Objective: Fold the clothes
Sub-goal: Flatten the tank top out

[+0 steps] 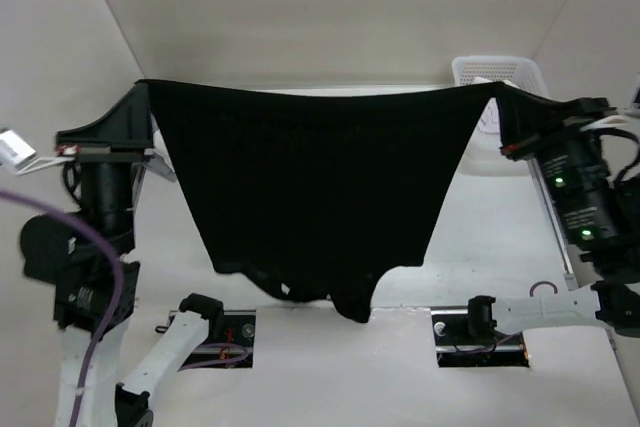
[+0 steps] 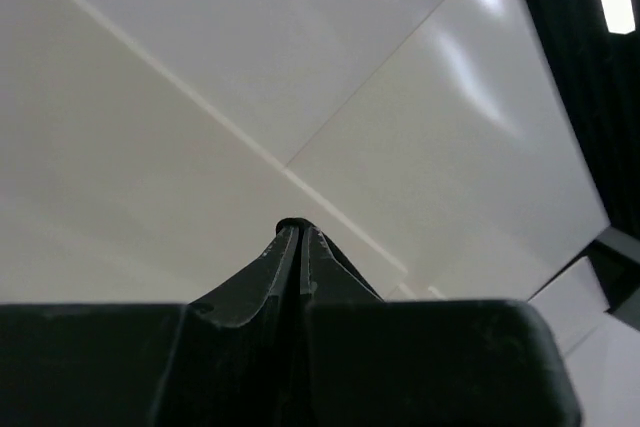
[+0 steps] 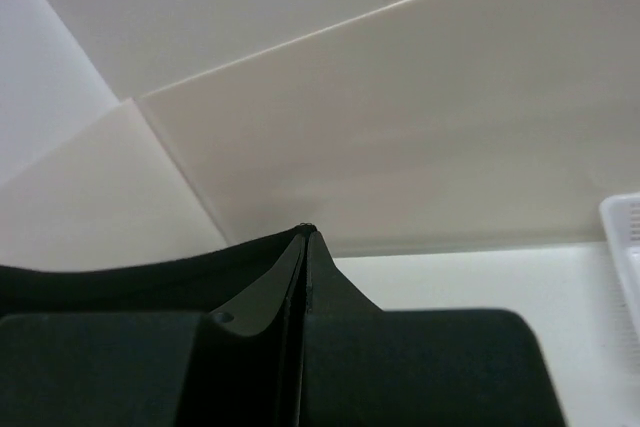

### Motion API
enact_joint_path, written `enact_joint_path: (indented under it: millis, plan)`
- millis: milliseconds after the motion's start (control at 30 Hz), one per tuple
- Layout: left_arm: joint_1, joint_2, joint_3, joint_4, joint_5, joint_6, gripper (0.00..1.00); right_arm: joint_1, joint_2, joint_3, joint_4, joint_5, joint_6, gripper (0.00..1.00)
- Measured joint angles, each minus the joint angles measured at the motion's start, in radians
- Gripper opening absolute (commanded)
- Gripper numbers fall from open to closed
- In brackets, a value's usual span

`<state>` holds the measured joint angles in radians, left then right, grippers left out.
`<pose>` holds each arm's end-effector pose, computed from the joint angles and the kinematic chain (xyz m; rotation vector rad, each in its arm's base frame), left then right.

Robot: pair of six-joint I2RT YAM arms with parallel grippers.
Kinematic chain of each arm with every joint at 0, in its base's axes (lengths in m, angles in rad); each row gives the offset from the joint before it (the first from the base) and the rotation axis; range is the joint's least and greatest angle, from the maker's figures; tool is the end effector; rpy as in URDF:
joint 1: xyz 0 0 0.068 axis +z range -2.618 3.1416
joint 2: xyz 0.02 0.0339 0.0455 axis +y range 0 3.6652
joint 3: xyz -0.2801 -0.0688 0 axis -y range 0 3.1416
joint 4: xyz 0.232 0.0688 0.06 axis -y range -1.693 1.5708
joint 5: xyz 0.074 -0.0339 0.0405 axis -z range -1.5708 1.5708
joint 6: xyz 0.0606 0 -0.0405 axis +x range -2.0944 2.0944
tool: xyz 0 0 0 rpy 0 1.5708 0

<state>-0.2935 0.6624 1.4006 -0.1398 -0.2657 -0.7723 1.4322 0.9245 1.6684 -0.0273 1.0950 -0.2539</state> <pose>0.0427 0.0037 0.5609 -0.4820 0.9102 -0.8449 0.0614 0.0501 0.6052 0.1110 1.2796 0.5486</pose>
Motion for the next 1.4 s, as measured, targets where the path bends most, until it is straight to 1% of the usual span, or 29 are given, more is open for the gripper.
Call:
enact_joint_path:
  millis: [67,133,200,267,367,400,467,567,667,800,867,900,933,1000,1067,1133,1167,1267,1333,1400]
  plan:
    - [0.005,0.011,-0.093,0.029,-0.011,-0.002,0.02,-0.075,0.008,-0.067,0.03,-0.018,-0.01,0.0]
    - [0.008,0.039,-0.204,0.056,-0.029,-0.005,0.02,-0.201,0.021,-0.145,0.027,-0.057,0.029,0.0]
    - [0.013,0.105,-0.296,0.063,-0.051,-0.009,0.02,-0.349,0.054,-0.204,-0.008,-0.146,0.114,0.0]
    - [0.022,0.192,-0.337,0.067,-0.071,-0.009,0.02,-0.524,0.112,-0.232,-0.056,-0.276,0.219,0.0]
    - [0.051,0.38,-0.316,0.092,-0.085,-0.014,0.02,-0.796,0.265,-0.216,-0.099,-0.515,0.367,0.0]
    - [0.06,0.441,-0.285,0.091,-0.086,-0.015,0.02,-0.872,0.329,-0.191,-0.113,-0.585,0.407,0.0]
    - [0.076,0.578,-0.171,0.093,-0.076,-0.016,0.02,-0.994,0.465,-0.097,-0.163,-0.695,0.472,0.0]
    - [0.095,0.723,0.008,0.106,-0.042,-0.018,0.02,-1.099,0.64,0.104,-0.25,-0.803,0.534,0.0]
    - [0.11,0.762,0.113,0.116,-0.022,-0.017,0.03,-1.128,0.731,0.318,-0.33,-0.869,0.568,0.0]
    - [0.131,0.753,0.196,0.139,-0.013,-0.016,0.03,-1.123,0.758,0.587,-0.394,-0.93,0.588,0.0]
    - [0.145,0.737,0.212,0.152,-0.01,-0.011,0.03,-1.123,0.739,0.66,-0.391,-0.943,0.592,0.0]
    - [0.15,0.726,0.212,0.154,-0.01,-0.01,0.03,-1.123,0.714,0.661,-0.39,-0.946,0.594,0.0]
    - [0.154,0.715,0.211,0.155,-0.009,-0.007,0.03,-1.123,0.681,0.639,-0.389,-0.946,0.596,0.0]
    - [0.156,0.684,0.189,0.166,-0.01,0.0,0.03,-1.123,0.593,0.53,-0.368,-0.946,0.602,0.0]
    - [0.15,0.636,0.123,0.19,-0.01,0.005,0.03,-1.123,0.484,0.34,-0.325,-0.943,0.61,0.0]
    - [0.134,0.572,0.01,0.217,-0.012,0.005,0.03,-1.12,0.368,0.11,-0.286,-0.932,0.626,0.0]
    - [0.126,0.541,-0.053,0.229,-0.014,0.005,0.03,-1.115,0.313,-0.007,-0.266,-0.925,0.635,0.0]
    - [0.086,0.428,-0.312,0.269,-0.025,-0.002,0.03,-1.08,0.148,-0.373,-0.232,-0.9,0.669,0.0]
    - [0.051,0.341,-0.516,0.269,-0.04,-0.009,0.03,-1.023,0.034,-0.603,-0.225,-0.877,0.698,0.0]
    - [0.016,0.245,-0.703,0.24,-0.048,-0.018,0.03,-0.936,-0.093,-0.812,-0.241,-0.849,0.732,0.0]
